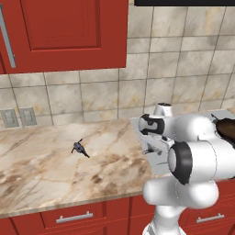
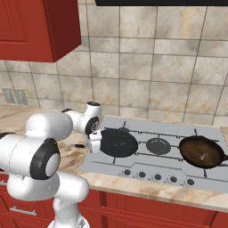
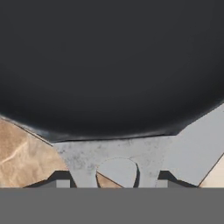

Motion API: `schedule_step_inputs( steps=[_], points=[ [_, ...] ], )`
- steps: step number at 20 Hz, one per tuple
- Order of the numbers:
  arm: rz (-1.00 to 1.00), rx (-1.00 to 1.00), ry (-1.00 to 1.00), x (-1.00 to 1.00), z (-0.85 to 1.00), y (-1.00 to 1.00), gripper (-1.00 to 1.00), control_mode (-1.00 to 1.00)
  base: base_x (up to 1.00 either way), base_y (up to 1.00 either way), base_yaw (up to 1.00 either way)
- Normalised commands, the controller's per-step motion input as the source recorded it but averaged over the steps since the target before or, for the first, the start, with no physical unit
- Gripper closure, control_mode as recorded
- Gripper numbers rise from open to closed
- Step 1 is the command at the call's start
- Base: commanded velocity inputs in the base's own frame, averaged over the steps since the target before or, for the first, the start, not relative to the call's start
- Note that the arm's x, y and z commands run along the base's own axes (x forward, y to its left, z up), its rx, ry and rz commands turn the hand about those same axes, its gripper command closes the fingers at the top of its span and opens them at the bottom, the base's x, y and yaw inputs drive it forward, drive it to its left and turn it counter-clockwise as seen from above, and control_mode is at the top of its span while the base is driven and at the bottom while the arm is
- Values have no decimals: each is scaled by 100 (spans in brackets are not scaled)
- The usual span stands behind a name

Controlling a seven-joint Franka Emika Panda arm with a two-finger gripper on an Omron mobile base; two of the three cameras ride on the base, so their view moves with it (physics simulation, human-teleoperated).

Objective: Place both pans onto different burners. Then place the mushroom and the fish on different pans.

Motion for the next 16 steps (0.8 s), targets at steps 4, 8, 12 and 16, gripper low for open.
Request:
schedule_step_inputs(
  steps=[4,8,12,16],
  points=[
    [-5,-1,0,25,-24,-3,100,-100,0,0,0],
    [-5,-1,0,30,-17,-3,100,-100,0,0,0],
    [-3,0,1,21,-9,-8,100,-100,0,0,0],
    [-1,0,2,15,-11,-10,100,-100,0,0,0]
  ],
)
